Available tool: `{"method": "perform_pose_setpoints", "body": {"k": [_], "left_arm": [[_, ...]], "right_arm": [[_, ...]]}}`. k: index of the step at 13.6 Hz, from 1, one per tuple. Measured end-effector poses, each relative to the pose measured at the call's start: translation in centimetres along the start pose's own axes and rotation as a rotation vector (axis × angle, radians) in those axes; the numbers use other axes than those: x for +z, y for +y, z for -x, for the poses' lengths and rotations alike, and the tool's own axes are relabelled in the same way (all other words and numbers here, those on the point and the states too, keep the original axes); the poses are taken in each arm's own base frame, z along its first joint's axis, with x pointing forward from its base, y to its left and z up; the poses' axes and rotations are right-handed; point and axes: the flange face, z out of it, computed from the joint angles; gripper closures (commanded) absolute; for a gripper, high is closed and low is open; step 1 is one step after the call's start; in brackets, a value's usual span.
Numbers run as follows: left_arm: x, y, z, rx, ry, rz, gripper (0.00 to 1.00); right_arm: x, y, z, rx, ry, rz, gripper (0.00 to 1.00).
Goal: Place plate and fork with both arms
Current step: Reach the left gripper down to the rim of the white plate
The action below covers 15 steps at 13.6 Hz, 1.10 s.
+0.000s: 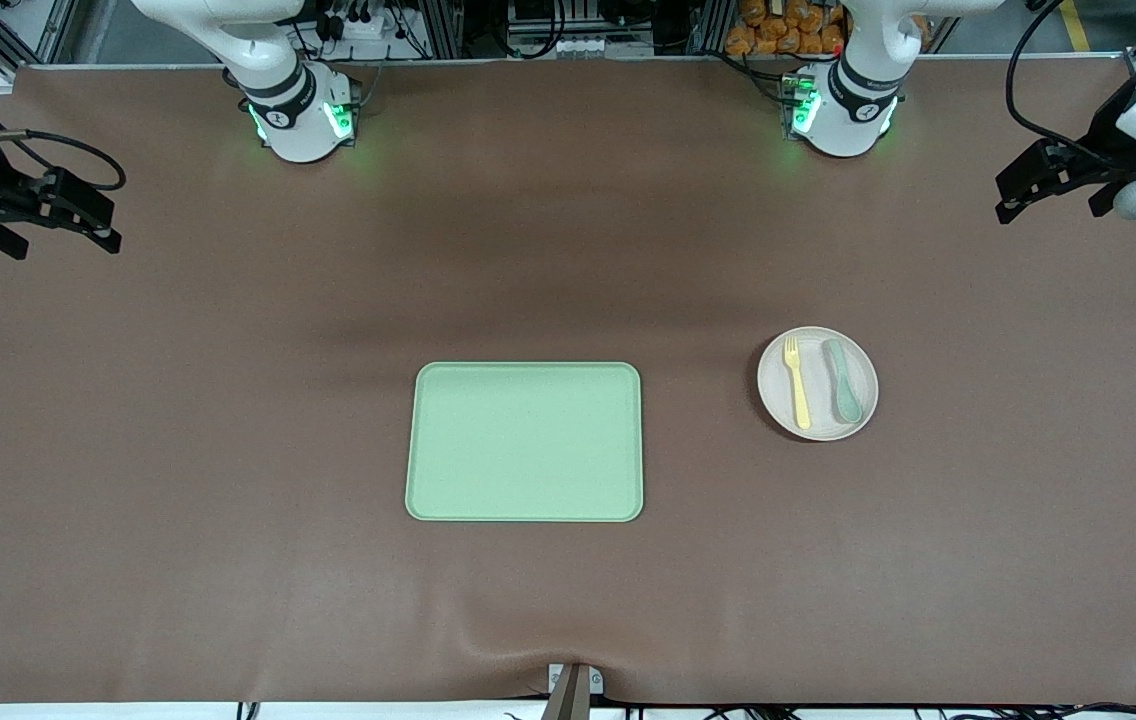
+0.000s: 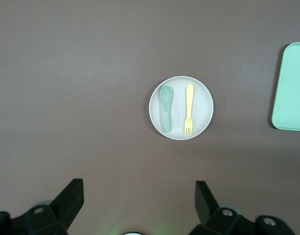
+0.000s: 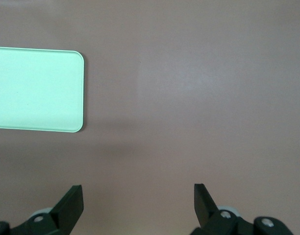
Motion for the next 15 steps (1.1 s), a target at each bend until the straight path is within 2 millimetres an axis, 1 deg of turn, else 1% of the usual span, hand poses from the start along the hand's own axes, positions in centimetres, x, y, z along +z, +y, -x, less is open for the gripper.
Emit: {"method": "perform_pose_setpoints", "body": {"k": [3,6,8,9,11,13,15], "left_arm": [[0.0,-0.2,0.1,-0.003,-0.008,-0.001,0.00],[0.0,-1.0,0.0,-0.019,-0.014,0.000,0.00],[1.1,-1.5,-0.4,-0.028,-0.037,-0.003,0.00],[2.2,-1.5,-0.9,-0.030,-0.057,-0.007,0.00],[6.0,-1.4,-2.5,-0.032,-0.073,-0.010,0.00],[10.9,-1.2,-3.6,-0.032,-0.076,-0.010,0.00],[15.7,-1.2,-3.6,-0.032,-0.078,-0.009,0.00]], "right_arm": [[0.0,0.1,0.0,0.001,-0.001,0.000,0.00],[0.0,0.1,0.0,0.001,-0.002,0.000,0.00],[0.0,0.1,0.0,0.001,-0.002,0.000,0.00],[0.0,0.1,0.0,0.001,-0.002,0.000,0.00],[0.0,0.1,0.0,0.001,-0.003,0.000,0.00],[0.0,0.1,0.0,0.001,-0.003,-0.001,0.00],[0.0,0.1,0.0,0.001,-0.003,-0.001,0.00]]}}
